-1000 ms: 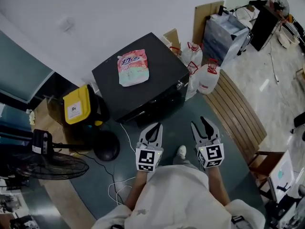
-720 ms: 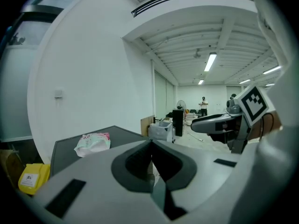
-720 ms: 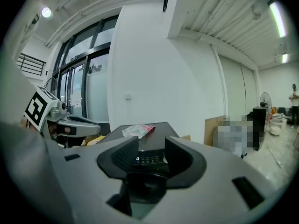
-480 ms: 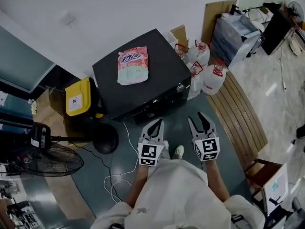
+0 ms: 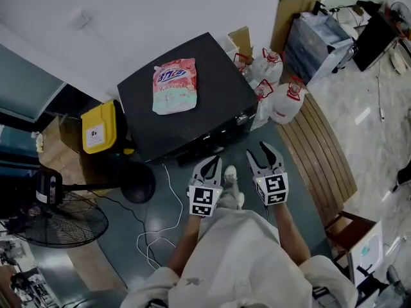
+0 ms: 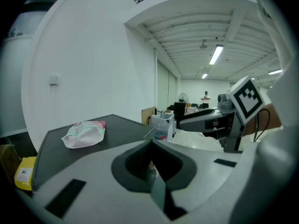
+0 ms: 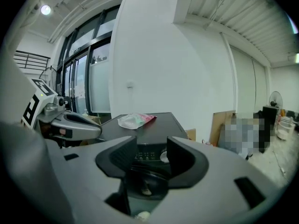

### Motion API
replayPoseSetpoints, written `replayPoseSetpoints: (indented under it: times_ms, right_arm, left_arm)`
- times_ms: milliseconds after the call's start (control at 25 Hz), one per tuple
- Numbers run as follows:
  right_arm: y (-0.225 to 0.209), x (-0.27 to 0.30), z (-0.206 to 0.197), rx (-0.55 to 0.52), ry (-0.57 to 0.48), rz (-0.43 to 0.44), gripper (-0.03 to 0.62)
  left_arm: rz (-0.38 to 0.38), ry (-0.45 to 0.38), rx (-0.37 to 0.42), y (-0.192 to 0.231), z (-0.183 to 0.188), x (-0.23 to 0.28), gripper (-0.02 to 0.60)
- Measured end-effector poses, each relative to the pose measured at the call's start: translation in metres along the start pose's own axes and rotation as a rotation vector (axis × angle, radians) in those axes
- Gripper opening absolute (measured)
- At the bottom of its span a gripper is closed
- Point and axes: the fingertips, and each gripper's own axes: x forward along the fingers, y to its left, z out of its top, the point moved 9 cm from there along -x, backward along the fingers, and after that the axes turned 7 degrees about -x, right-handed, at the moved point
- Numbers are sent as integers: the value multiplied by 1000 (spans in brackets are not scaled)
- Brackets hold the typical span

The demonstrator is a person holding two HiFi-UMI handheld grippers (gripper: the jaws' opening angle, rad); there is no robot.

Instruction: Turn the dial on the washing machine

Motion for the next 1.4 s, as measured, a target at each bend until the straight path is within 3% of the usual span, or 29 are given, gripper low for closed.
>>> replayPoseSetpoints:
  times_ms: [480,800,1160,1400]
  right_arm:
    - [-16,85,-11,-62,121,8,227]
    - [-21,126,-47,-64,228,20,250]
    - [-31,157,-71,-87,297,34,278]
    - [-36,175,-83,-90,312,53,313]
  left_arm:
    - [-73,96,-27,37,-19,61,14]
    - [-119,157,-55,49,-35,92,14]
    - [-108,188,-84,57,-43,108,14]
    - [-61,207,-93,56,-49,112,14]
